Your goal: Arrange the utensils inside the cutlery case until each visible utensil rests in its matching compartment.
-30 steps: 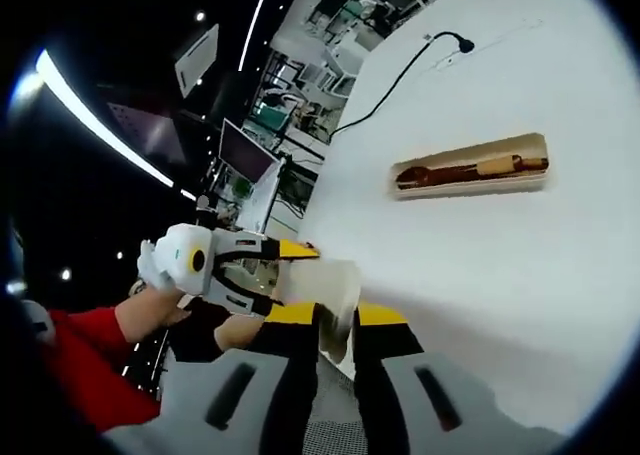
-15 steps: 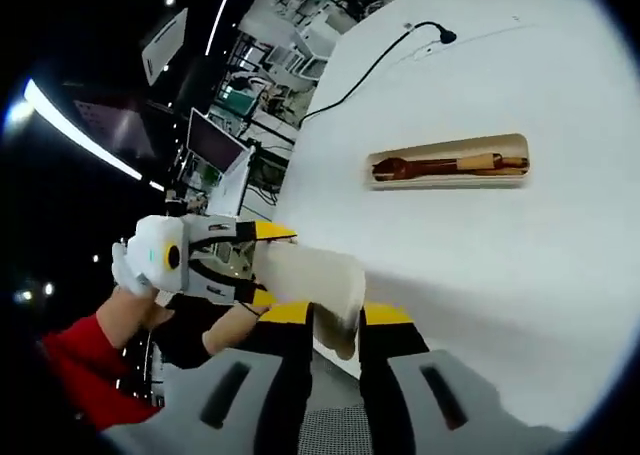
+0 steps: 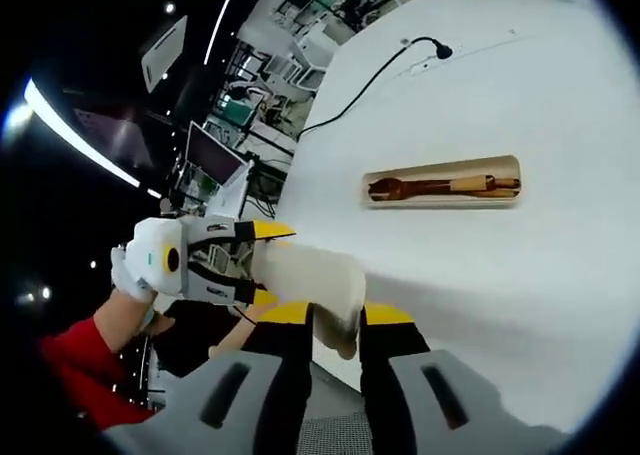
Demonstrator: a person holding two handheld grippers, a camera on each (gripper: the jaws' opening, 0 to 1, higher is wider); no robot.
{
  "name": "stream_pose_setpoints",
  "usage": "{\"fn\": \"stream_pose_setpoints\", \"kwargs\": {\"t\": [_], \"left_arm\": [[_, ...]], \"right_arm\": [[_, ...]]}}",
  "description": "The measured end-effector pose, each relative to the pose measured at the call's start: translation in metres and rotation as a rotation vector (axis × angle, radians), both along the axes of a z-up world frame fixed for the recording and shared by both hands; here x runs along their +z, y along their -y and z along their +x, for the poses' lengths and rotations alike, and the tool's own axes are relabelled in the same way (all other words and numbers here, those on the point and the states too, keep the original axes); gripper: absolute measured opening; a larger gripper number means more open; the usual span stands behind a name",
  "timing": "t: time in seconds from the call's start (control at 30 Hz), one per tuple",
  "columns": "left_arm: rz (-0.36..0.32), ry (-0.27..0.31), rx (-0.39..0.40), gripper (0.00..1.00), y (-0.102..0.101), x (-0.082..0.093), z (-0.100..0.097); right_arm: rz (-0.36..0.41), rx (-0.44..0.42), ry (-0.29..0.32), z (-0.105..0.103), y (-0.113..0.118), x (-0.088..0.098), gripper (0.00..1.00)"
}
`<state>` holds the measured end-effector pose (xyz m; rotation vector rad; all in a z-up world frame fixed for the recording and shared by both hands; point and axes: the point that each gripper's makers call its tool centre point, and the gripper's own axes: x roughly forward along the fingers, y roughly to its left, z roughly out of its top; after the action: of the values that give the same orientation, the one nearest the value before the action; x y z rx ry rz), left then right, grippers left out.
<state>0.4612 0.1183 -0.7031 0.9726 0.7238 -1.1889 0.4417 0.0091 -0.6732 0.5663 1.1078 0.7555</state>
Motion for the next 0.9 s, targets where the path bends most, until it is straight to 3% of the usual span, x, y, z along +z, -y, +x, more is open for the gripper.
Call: {"fn": "stream_pose_setpoints", "kwargs": {"t": [0.2,0.5,0.77,0.9], "left_arm": [[0.007,0.013,-0.002,0.44,0.01,-0.003,-0.001],[0.063,0.021,-0.01,0.44,-0.001,-0.013,0.01],[0.053,0.005,0.009,0.44,-0.004,-0.005,0.021],[0.051,0.01,0.007,0.44,0.0,-0.001,0.031]], "right_arm": [[-0.048,-0.004,0.002,0.003,0.009,-0.005,0.17],[-0.051,0.024,0.01,0.007,-0.003,-0.005,0.15],[-0.022,0.011,0.02,0.018,-0.005,0.002,0.14],[-0.049,0.006,0.059,0.029,-0.002,0.003,0.17]]}}
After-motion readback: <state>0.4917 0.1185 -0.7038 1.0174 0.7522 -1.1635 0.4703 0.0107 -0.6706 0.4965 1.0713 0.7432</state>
